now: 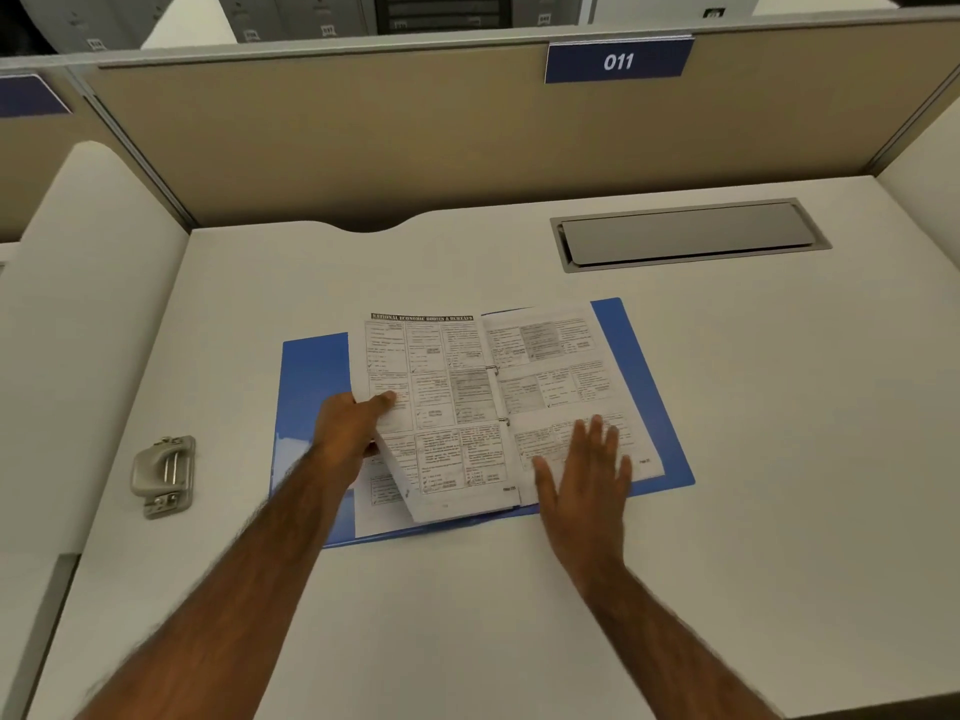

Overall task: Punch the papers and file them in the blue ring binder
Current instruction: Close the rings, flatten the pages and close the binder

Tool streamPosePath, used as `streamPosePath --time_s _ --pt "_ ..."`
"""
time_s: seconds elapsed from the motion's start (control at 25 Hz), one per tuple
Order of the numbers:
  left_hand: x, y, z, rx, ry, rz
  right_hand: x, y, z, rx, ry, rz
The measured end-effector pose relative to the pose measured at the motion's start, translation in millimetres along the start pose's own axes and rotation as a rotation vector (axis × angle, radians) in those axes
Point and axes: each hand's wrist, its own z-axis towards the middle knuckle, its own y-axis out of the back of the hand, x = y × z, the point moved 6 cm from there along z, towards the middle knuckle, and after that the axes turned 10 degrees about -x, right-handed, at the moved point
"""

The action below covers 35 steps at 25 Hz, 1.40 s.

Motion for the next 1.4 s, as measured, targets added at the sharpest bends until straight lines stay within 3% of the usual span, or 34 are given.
streamPosePath --time_s 0.16,0.28,0.64,1.0,1.12,1.16,1.24,1.32,1.4 --pt "8 15 18 -0.057 -0.001 0.048 -45 -7 12 0.142 -0.297 -0.136" --pt "7 22 29 -0.103 -0.075 0.222 -56 -9 9 0.189 -0.384 -0.190" --pt "3 18 30 -0.222 -0.311 0.626 -54 -9 10 0.167 -0.366 -0.239" --pt "-2 4 10 -0.239 -0.348 0.611 -50 -12 11 0.100 -0.261 -0.230" --pt "-24 0 -6 -0.389 -0.614 0.728 -51 -7 13 -0.031 -0.263 -0.099" --pt "-32 -8 -15 -0.363 -0.696 0.678 -48 -4 14 -0.086 -0.235 -0.062" --pt "-41 -39 -30 -0.133 -0.683 0.519 -40 1 13 -0.189 -0.123 -0.026" --pt "-42 -81 -50 0.145 -0.471 0.367 -29 3 12 -0.242 0.012 -0.021" --pt "-40 -120 -72 0.277 -0.268 0.248 -22 2 9 -0.252 0.110 -0.029"
